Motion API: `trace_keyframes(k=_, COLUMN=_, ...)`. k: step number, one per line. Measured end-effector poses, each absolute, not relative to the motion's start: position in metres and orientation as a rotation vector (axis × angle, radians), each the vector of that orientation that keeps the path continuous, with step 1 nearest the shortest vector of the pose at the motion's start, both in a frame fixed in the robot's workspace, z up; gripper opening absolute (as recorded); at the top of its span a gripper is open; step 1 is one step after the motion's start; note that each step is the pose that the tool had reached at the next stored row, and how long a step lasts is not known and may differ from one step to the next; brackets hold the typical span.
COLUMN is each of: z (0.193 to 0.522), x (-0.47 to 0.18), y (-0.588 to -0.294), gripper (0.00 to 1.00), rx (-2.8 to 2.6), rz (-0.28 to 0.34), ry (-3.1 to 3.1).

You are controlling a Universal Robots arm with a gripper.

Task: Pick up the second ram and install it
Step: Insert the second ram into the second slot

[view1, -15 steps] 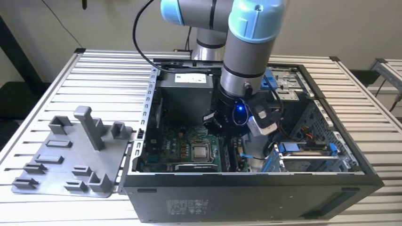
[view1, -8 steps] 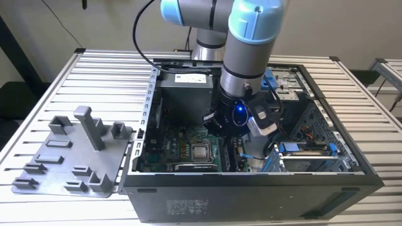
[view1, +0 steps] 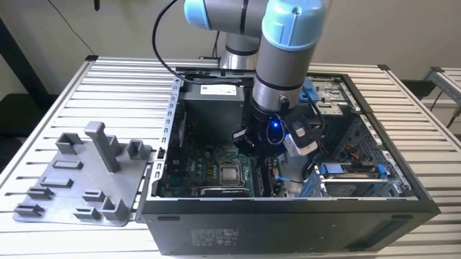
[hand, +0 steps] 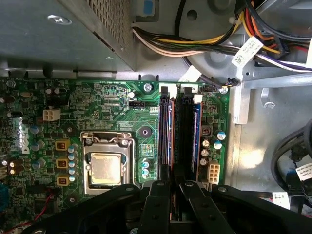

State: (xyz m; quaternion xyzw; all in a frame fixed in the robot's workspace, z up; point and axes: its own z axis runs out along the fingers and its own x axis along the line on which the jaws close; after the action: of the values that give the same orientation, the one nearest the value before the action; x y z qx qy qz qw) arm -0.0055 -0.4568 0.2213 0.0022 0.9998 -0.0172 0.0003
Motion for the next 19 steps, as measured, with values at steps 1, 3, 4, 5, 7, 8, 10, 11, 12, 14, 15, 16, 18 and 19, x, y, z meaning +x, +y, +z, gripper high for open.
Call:
trace_keyframes(k=1, z=0.2212, x=-0.0055, y=-0.4568, gripper=0.14, rx=0.007, rz=-0.054, ry=3.141)
trace_keyframes(k=3, z=0.2211, x=-0.0055, y=-0.4571, gripper=0.14, rx=0.009, rz=-0.053, ry=3.141)
trace_keyframes(k=4, z=0.2211, x=-0.0055, y=-0.4572, gripper=0.14, rx=0.014, rz=-0.053, ry=3.141)
trace_keyframes(k=5, z=0.2212, x=-0.0055, y=-0.4576, gripper=0.14, rx=0.019, rz=-0.053, ry=3.141)
trace_keyframes(k=7, z=0.2212, x=-0.0055, y=-0.4583, gripper=0.14, rx=0.028, rz=-0.051, ry=3.141)
trace_keyframes(k=8, z=0.2212, x=-0.0055, y=-0.4584, gripper=0.14, rx=0.029, rz=-0.051, ry=3.141)
trace_keyframes(k=10, z=0.2212, x=-0.0055, y=-0.4584, gripper=0.14, rx=0.031, rz=-0.051, ry=3.141)
trace_keyframes(k=11, z=0.2212, x=-0.0055, y=-0.4585, gripper=0.14, rx=0.031, rz=-0.051, ry=3.141)
trace_keyframes(k=12, z=0.2211, x=-0.0055, y=-0.4585, gripper=0.14, rx=0.032, rz=-0.051, ry=3.141)
trace_keyframes(k=14, z=0.2209, x=-0.0055, y=-0.4586, gripper=0.14, rx=0.034, rz=-0.050, ry=3.141)
trace_keyframes(k=15, z=0.2209, x=-0.0055, y=-0.4585, gripper=0.14, rx=0.036, rz=-0.050, ry=3.140)
trace_keyframes(k=16, z=0.2209, x=-0.0055, y=-0.4585, gripper=0.14, rx=0.038, rz=-0.049, ry=3.140)
trace_keyframes(k=18, z=0.2209, x=-0.0055, y=-0.4583, gripper=0.14, rx=0.045, rz=-0.049, ry=3.140)
trace_keyframes(k=19, z=0.2208, x=-0.0053, y=-0.4583, gripper=0.14, rx=0.049, rz=-0.049, ry=3.140)
